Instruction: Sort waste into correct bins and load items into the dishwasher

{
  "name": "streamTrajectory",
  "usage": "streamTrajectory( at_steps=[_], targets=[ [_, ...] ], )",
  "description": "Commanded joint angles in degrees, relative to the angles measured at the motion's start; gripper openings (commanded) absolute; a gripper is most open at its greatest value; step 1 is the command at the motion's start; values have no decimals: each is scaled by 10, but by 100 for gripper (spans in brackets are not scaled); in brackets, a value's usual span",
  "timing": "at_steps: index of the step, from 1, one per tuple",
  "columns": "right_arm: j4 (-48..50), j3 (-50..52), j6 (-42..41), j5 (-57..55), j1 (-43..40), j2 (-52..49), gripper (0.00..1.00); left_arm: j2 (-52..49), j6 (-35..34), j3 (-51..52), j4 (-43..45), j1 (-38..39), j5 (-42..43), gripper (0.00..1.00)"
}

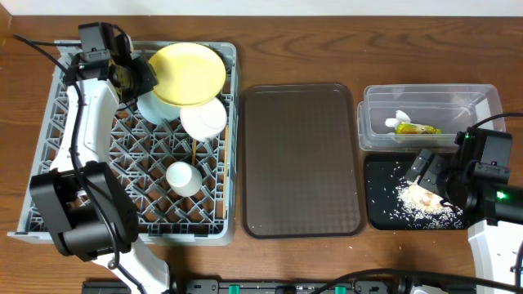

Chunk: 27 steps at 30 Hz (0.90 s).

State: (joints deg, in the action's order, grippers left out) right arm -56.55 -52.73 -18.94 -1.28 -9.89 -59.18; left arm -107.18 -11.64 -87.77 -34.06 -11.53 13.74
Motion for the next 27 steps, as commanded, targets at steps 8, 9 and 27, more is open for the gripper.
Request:
streamTrajectory(
  at_steps=[8, 9, 27],
  targets=[
    [-1, -5, -3, -2, -4, 2, 99, 220, 70, -10, 17, 2, -134, 8],
    [-1, -5, -3, -2, -4, 2, 99, 244, 83, -10, 22, 6, -134, 8],
    [-1, -5, -3, -2, -4, 2, 99, 223, 438, -9, 120, 372, -665, 8]
  ],
)
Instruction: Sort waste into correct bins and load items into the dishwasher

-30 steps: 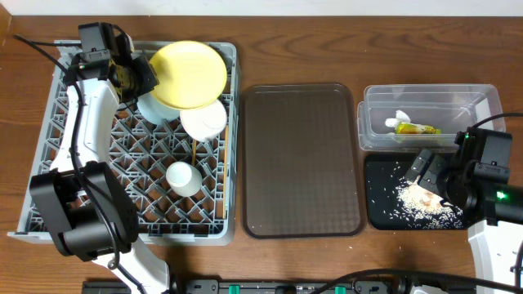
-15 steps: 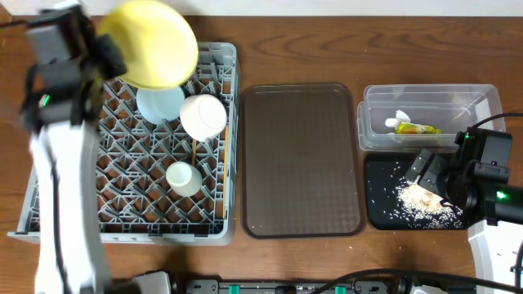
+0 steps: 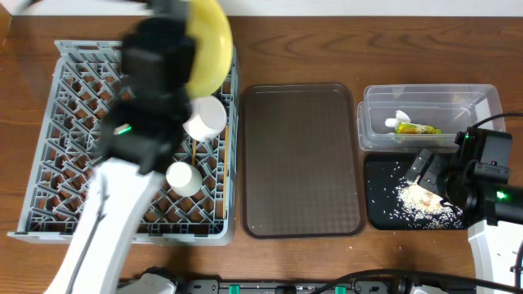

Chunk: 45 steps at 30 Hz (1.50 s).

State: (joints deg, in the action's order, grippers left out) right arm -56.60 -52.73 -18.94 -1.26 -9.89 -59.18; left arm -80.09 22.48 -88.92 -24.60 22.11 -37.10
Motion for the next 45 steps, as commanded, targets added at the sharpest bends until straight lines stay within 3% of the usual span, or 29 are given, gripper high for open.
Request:
streamTrajectory(
  at_steps=[1, 6, 13, 45],
  targets=[
    [0, -5, -3, -2, -4, 2, 99, -70, 118, 3, 46, 46, -184, 7],
    [0, -5, -3, -2, -4, 2, 99, -180, 203, 3, 122, 70, -277, 7],
    [0, -5, -3, -2, -4, 2, 99, -263, 214, 3, 136, 66, -329, 7],
    [0, -5, -3, -2, -4, 2, 99, -270, 71, 44, 131, 76, -278, 10]
  ],
)
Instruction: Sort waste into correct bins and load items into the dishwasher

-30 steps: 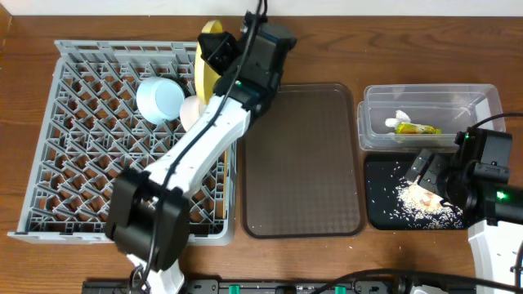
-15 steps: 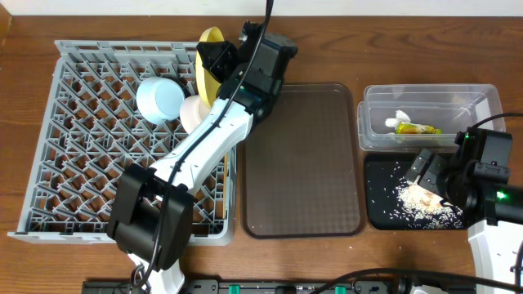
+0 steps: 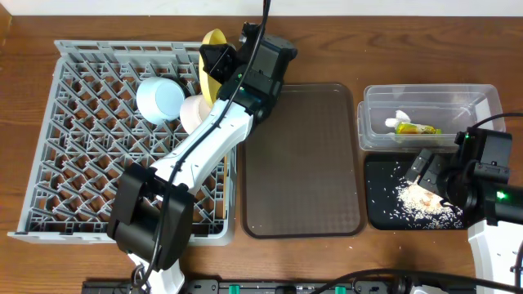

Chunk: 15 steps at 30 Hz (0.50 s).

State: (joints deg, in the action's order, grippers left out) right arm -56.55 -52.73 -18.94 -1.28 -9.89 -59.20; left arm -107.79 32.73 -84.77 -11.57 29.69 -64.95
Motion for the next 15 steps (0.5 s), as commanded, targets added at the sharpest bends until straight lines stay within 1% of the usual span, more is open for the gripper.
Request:
streamTrajectory(
  at_steps=[1, 5, 8, 15],
  targets=[
    [-1, -5, -3, -2, -4, 3, 99, 7, -35, 3, 1, 0, 1, 11],
    [-1, -5, -3, -2, -4, 3, 99, 7, -48, 3, -22, 0, 43, 11],
    [-1, -5, -3, -2, -4, 3, 99, 6, -73, 3, -30, 0, 55, 11],
    [-1, -5, -3, -2, -4, 3, 99, 6, -74, 3, -29, 0, 94, 12]
  ],
)
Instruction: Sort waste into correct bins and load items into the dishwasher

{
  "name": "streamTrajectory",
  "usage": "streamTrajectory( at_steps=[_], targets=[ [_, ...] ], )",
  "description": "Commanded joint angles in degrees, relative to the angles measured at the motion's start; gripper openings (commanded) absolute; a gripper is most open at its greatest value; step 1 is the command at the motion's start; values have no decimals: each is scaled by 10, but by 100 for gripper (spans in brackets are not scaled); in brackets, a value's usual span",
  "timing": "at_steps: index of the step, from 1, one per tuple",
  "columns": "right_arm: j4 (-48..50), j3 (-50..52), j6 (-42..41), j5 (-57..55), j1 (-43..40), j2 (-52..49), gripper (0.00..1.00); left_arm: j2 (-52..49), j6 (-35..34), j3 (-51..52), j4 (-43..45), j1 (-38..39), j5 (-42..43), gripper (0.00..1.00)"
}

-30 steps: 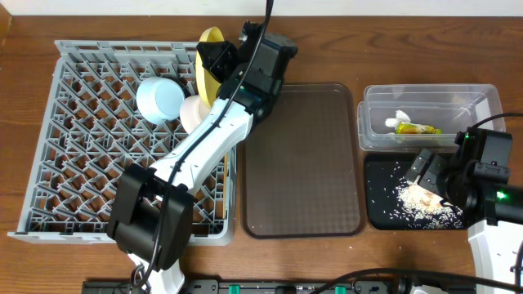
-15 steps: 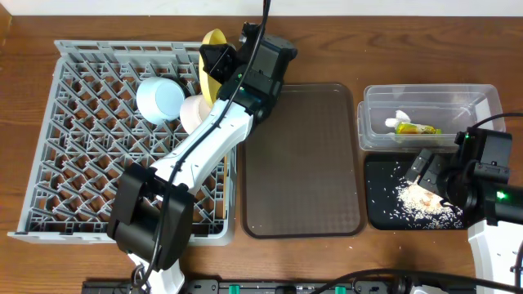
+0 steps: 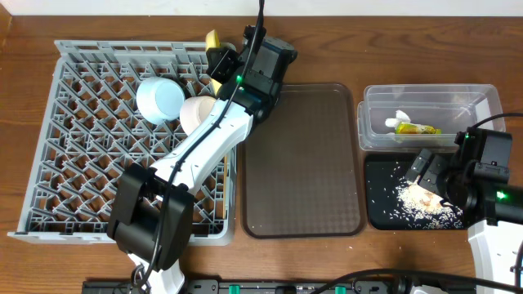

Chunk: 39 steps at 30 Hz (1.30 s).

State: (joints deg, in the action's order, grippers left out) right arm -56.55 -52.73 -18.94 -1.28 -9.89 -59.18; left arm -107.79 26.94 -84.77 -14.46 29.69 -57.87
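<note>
The yellow plate (image 3: 214, 38) stands on edge at the back right of the grey dish rack (image 3: 49, 163). Only slivers of it show above and below my left gripper (image 3: 219, 64), which is shut on its rim. A light blue bowl (image 3: 160, 100) and a cream bowl (image 3: 196, 113) lie in the rack just left of it. My right gripper (image 3: 426, 170) hangs open over the black bin (image 3: 384, 214), which holds scattered rice and scraps.
A bare brown tray (image 3: 302, 159) lies between the rack and the bins. The clear bin (image 3: 482, 102) at the back right holds a yellow-green wrapper (image 3: 415, 128) and a white scrap. My left arm crosses the rack diagonally, hiding its middle.
My left gripper has shifted a little to the left and now covers more of the yellow plate, which shows less above the rack. The right arm has not moved.
The yellow plate first lay over the bowls at the rack's back, with my left gripper at its left edge. Then it was lifted high toward the camera. Later it stood on edge at the rack's back right, where it sits lower now.
</note>
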Motion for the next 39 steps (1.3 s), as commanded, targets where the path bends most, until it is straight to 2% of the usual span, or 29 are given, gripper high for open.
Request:
streamTrajectory(
  at_steps=[1, 3, 5, 7, 10, 13, 16, 20, 23, 25, 39],
  targets=[
    [-1, -5, -3, -2, -4, 2, 99, 6, -16, 3, 0, 0, 24, 13],
    [-1, -5, -3, -2, -4, 2, 99, 5, -9, 3, 4, 0, 21, 24],
    [-1, -5, -3, -2, -4, 2, 99, 6, 17, 3, 38, -2, -20, 37],
    [-1, -5, -3, -2, -4, 2, 99, 10, 31, 2, 89, -3, -67, 57],
    [-1, -5, -3, -2, -4, 2, 99, 39, 24, 0, 102, 1, -61, 67],
    [-1, -5, -3, -2, -4, 2, 99, 84, -18, 0, 63, 20, -18, 82],
    [-1, -5, -3, -2, -4, 2, 99, 147, -114, 0, -30, 46, 83, 85],
    [-1, -5, -3, -2, -4, 2, 99, 225, -253, 0, -143, 56, 309, 85],
    [-1, -5, -3, -2, -4, 2, 99, 264, -304, 0, -194, 50, 478, 85],
    [-1, -5, -3, -2, -4, 2, 99, 280, -305, 0, -218, 50, 548, 89],
    [-1, -5, -3, -2, -4, 2, 99, 283, -305, 0, -307, 51, 566, 91]
  ],
)
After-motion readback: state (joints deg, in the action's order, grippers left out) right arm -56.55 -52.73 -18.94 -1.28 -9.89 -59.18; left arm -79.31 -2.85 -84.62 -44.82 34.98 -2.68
